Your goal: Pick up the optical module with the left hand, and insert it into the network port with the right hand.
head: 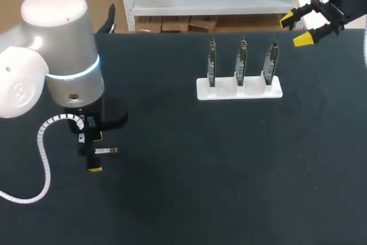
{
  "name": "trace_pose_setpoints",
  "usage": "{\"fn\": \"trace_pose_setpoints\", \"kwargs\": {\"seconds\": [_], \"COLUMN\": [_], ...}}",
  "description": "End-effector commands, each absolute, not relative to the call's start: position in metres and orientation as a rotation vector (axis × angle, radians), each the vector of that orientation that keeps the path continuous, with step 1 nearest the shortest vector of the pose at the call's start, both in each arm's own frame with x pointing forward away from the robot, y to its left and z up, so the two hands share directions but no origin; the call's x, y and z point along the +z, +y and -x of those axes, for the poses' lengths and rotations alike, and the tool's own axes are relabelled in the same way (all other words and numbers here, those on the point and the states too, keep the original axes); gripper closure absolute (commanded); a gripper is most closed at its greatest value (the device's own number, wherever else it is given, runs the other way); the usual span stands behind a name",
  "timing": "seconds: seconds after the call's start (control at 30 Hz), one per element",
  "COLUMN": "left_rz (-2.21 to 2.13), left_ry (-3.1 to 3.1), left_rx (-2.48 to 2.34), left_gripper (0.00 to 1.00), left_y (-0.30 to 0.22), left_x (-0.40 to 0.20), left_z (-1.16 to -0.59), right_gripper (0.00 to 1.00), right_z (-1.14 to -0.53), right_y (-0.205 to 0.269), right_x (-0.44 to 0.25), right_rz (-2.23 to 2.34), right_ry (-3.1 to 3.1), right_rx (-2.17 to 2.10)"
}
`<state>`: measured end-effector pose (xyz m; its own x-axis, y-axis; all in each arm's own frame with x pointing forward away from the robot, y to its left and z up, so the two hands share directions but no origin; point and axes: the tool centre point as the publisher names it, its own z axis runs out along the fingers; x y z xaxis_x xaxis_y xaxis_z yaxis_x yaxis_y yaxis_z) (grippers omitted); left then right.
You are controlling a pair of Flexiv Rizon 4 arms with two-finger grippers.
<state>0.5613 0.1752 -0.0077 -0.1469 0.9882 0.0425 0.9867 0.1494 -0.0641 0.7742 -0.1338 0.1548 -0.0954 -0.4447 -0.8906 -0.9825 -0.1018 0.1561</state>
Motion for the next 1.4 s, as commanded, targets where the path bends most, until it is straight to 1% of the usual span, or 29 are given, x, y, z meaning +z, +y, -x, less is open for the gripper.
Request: {"fn": "trace_pose_setpoints", "kwargs": {"seconds": [0.03,0.73,0.77,0.8,0.87,0.9,1.4], "left_rz": [2.004,2.013,2.014,2.01,1.999,1.995,1.961], "left_ry": [-2.317,-2.276,-2.276,-2.275,-2.283,-2.288,-2.314], "left_rx": [0.033,0.026,0.027,0.026,0.032,0.037,0.047], "left_gripper": [0.0,0.0,0.14,0.51,0.81,1.0,1.0], "left_y": [0.174,0.169,0.168,0.168,0.168,0.168,0.17], "left_x": [-0.008,-0.016,-0.017,-0.017,-0.019,-0.019,-0.019], "left_z": [-0.562,-0.557,-0.557,-0.556,-0.557,-0.557,-0.553], "right_gripper": [0.0,0.0,0.0,0.0,0.0,0.0,0.0], "right_z": [-0.775,-0.775,-0.775,-0.775,-0.775,-0.775,-0.775], "right_y": [-0.134,-0.134,-0.134,-0.134,-0.134,-0.134,-0.134], "right_x": [0.155,0.155,0.155,0.155,0.155,0.155,0.155], "right_rz": [1.585,1.585,1.585,1.585,1.585,1.585,1.585], "right_ry": [1.576,1.576,1.576,1.576,1.576,1.576,1.576], "right_rx": [1.163,1.163,1.163,1.163,1.163,1.163,1.163]}}
